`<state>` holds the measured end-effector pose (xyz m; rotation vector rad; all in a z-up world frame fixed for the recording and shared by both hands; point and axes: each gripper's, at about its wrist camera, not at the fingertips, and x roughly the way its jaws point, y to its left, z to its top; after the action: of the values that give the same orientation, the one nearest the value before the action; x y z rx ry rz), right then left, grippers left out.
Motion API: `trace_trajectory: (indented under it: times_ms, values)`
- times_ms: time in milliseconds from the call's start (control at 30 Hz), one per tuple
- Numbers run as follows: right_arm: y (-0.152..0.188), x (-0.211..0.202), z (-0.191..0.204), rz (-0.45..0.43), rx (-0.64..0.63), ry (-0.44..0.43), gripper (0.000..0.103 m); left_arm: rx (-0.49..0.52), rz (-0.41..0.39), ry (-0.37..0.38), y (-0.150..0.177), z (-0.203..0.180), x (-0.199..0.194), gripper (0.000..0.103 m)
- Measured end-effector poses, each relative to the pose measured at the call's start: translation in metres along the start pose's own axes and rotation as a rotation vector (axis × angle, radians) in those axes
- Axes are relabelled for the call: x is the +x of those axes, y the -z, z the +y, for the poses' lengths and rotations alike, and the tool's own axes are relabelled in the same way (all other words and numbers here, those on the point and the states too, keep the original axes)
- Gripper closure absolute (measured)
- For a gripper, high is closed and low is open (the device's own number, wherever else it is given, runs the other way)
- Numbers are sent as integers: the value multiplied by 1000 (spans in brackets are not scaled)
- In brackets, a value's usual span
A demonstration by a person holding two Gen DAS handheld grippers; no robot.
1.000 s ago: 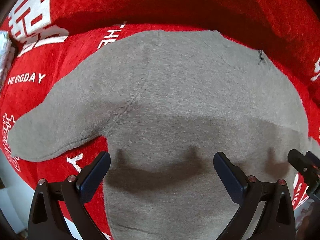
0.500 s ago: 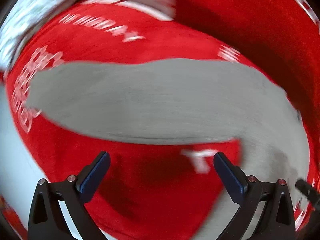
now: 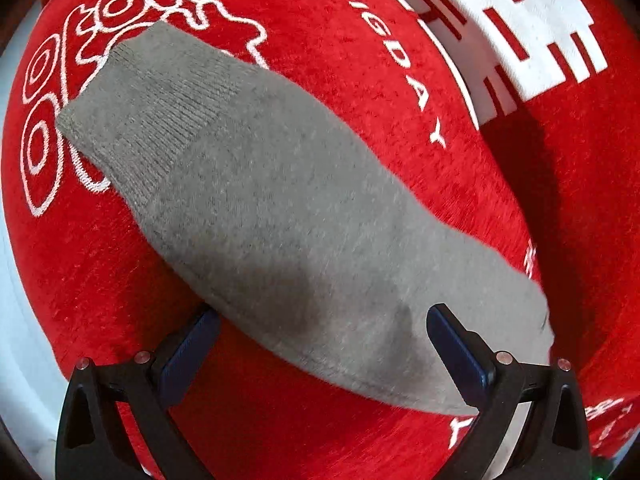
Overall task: Fold small clothes
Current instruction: 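Grasp a grey sleeve cuff with the left tool and fold it across the body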
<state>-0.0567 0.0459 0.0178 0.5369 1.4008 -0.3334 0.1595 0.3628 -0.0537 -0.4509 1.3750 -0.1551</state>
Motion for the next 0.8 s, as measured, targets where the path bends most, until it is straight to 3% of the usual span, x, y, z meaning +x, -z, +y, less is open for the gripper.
trace_trajectory:
  times_ms: [33,133,233,267,500,633,800]
  values:
    - [0,0,1,-1,1,0,1,5,-13,-7,-2,3,-4,8]
    - [1,-3,-2,-7,5,-7,1,42,-5,-22,4,-12,4,62]
    - [5,-5,-8,-9,13,-13,1,80,-5,38,-3,-12,-2,92]
    - [6,-6,-11,-11,19,-16,1,90,-1,76,-4,-7,-8,96]
    - [13,-15,-38,-39,80,-40,1,252,-67,291,-7,-38,-56,96]
    - [17,-26,-61,-78,129,-56,1,361,-43,430,18,-130,-55,96]
    - [25,-43,-104,-136,232,-82,1,562,1,533,58,-229,-58,96]
